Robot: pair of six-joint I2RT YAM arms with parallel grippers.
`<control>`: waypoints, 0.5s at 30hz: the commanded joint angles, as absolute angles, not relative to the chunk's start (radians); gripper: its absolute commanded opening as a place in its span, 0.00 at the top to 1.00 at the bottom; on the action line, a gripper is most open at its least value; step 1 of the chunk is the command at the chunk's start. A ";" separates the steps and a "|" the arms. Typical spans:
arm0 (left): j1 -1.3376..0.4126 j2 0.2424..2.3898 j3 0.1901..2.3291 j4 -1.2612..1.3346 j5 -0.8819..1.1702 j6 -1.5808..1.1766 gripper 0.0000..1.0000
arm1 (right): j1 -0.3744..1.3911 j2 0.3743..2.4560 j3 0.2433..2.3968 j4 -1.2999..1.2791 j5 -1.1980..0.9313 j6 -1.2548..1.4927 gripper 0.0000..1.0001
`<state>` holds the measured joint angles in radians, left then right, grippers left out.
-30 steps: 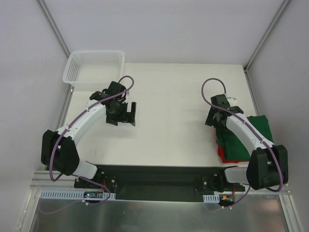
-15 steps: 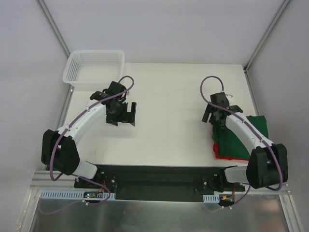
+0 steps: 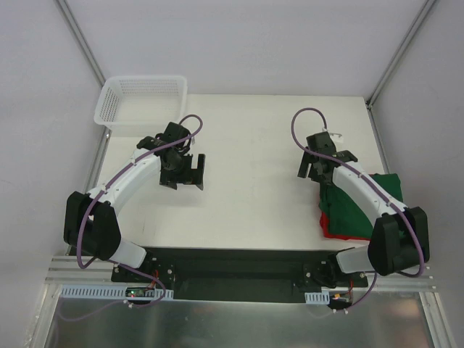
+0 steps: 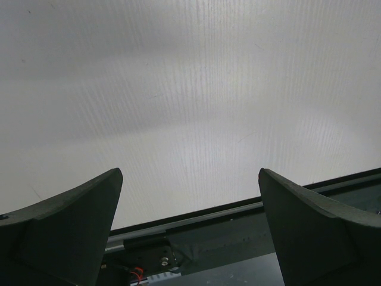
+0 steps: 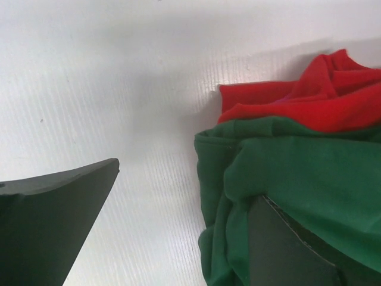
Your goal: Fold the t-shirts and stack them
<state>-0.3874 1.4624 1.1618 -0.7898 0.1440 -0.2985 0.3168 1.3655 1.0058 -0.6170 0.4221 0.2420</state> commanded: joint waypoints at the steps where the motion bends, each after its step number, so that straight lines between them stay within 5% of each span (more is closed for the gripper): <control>1: -0.399 1.448 1.154 -0.788 0.118 -0.301 0.01 | 0.324 1.446 1.037 -0.517 0.379 0.222 0.04; 15: -0.400 1.460 1.155 -0.788 0.121 -0.299 0.01 | 0.362 1.289 1.169 -0.652 0.400 0.203 0.04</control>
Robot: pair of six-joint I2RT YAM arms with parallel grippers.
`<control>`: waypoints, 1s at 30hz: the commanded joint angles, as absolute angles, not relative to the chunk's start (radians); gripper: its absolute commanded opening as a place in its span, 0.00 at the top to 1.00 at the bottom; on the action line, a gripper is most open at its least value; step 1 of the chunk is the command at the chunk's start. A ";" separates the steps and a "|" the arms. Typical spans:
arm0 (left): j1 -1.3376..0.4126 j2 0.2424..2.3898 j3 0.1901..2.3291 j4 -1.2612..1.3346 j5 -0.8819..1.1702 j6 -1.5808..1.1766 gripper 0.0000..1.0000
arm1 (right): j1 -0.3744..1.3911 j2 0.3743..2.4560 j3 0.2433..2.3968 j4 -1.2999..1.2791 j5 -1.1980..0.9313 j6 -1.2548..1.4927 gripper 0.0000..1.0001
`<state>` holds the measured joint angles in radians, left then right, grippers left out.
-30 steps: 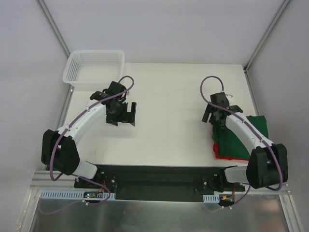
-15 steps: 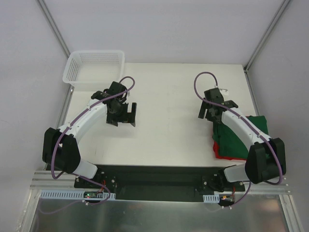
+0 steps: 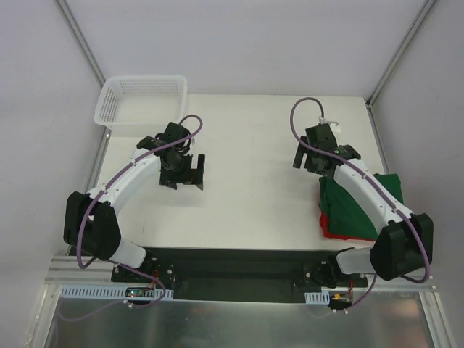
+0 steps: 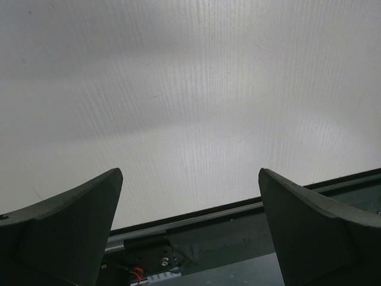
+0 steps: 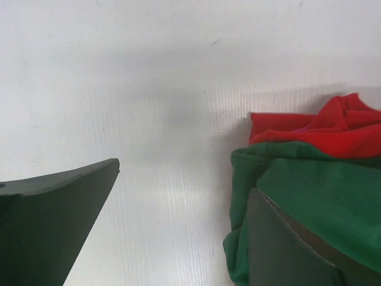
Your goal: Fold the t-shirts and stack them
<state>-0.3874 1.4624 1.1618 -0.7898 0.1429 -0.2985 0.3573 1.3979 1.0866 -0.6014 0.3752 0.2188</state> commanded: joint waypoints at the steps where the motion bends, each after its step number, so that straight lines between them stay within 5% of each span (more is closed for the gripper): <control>1: -0.399 1.462 1.158 -0.787 0.123 -0.298 0.01 | 0.362 1.279 1.170 -0.658 0.413 0.189 0.04; 16: -0.400 1.450 1.143 -0.779 0.123 -0.296 0.01 | 0.353 1.506 1.169 -0.675 0.657 0.172 0.04; 30: -0.399 1.447 1.137 -0.779 0.118 -0.295 0.01 | 0.287 1.592 1.111 -0.531 0.374 0.193 0.04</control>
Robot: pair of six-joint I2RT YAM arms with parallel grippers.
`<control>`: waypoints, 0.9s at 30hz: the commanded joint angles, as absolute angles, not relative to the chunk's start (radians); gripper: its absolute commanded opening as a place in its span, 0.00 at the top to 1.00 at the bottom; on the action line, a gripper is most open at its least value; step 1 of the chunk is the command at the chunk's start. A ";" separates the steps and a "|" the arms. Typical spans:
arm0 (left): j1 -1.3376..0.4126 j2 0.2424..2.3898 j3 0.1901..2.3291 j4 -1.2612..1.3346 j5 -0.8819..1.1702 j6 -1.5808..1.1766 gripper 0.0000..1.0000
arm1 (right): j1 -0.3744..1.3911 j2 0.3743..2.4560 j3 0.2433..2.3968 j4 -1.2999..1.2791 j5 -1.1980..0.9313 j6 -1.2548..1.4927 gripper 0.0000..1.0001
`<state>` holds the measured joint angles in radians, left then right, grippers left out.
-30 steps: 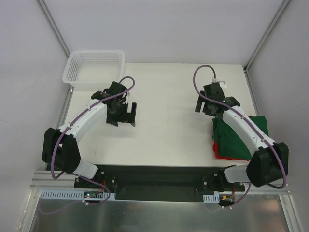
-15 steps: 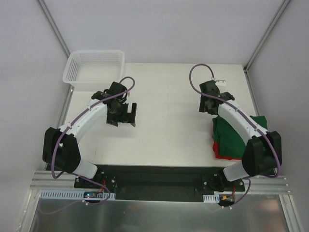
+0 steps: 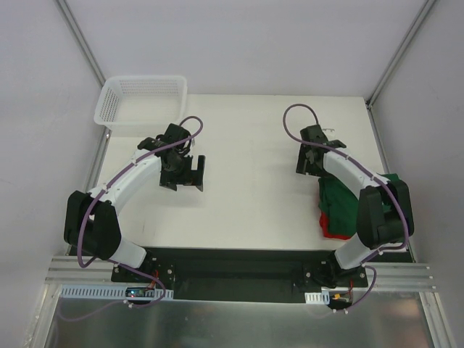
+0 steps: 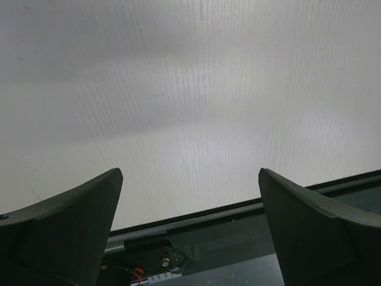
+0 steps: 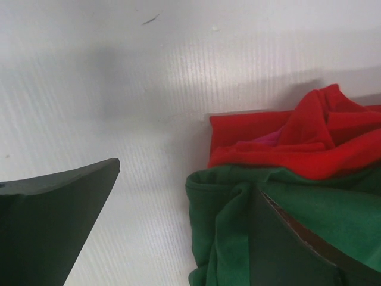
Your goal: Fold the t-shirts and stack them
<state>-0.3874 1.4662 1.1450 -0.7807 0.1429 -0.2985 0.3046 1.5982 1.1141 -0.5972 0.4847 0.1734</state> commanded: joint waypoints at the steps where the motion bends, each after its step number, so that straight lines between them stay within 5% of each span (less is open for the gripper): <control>1: -0.400 1.447 1.137 -0.779 0.120 -0.295 0.01 | 0.284 1.592 1.111 -0.528 0.352 0.193 0.04; 13: -0.400 1.442 1.134 -0.779 0.118 -0.291 0.01 | 0.265 1.580 1.091 -0.388 0.131 0.184 0.04; 27: -0.400 1.442 1.140 -0.778 0.123 -0.291 0.01 | 0.316 1.286 1.172 -0.592 0.391 0.129 0.04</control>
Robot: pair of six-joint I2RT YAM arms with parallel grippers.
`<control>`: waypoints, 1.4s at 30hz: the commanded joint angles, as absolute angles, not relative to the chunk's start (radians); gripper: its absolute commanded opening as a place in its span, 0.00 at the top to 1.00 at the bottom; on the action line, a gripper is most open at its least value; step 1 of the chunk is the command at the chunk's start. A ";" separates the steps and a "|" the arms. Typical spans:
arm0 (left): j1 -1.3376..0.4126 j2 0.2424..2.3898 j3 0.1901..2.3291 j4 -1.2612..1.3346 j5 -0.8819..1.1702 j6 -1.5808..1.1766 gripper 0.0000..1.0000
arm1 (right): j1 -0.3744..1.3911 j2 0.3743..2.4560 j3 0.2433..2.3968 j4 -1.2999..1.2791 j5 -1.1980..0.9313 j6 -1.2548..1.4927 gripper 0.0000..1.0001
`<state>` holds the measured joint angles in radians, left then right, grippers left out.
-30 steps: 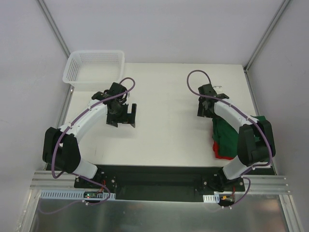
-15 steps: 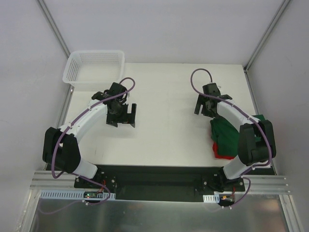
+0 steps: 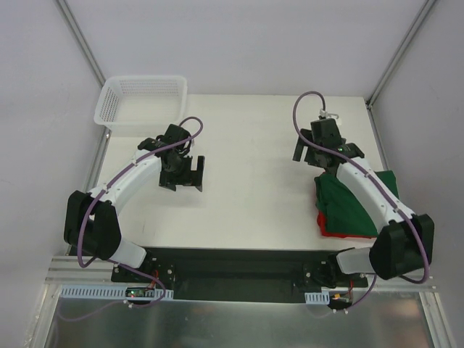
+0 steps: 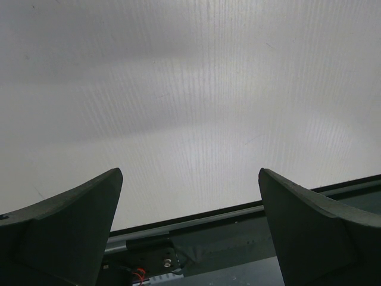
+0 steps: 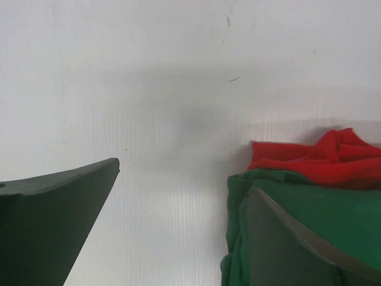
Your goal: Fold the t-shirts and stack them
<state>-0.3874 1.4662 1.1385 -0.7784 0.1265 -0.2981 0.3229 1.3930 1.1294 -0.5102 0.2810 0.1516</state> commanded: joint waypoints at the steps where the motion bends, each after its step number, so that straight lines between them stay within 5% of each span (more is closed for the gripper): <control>1: -0.400 1.443 1.141 -0.778 0.124 -0.291 0.01 | 0.304 1.281 1.178 -0.638 0.444 0.129 0.04; 14: -0.400 1.433 1.140 -0.778 0.130 -0.287 0.01 | 0.177 1.316 1.074 -0.761 0.627 0.216 0.04; 22: -0.400 1.433 1.135 -0.778 0.127 -0.285 0.01 | 0.003 1.278 0.982 -0.650 0.350 0.206 0.04; 27: -0.400 1.434 1.138 -0.778 0.133 -0.291 0.01 | 0.026 1.179 0.954 -0.577 0.227 0.180 0.04; 42: -0.400 1.405 1.143 -0.765 0.138 -0.302 0.01 | 0.118 1.167 1.045 -0.687 0.348 0.137 0.04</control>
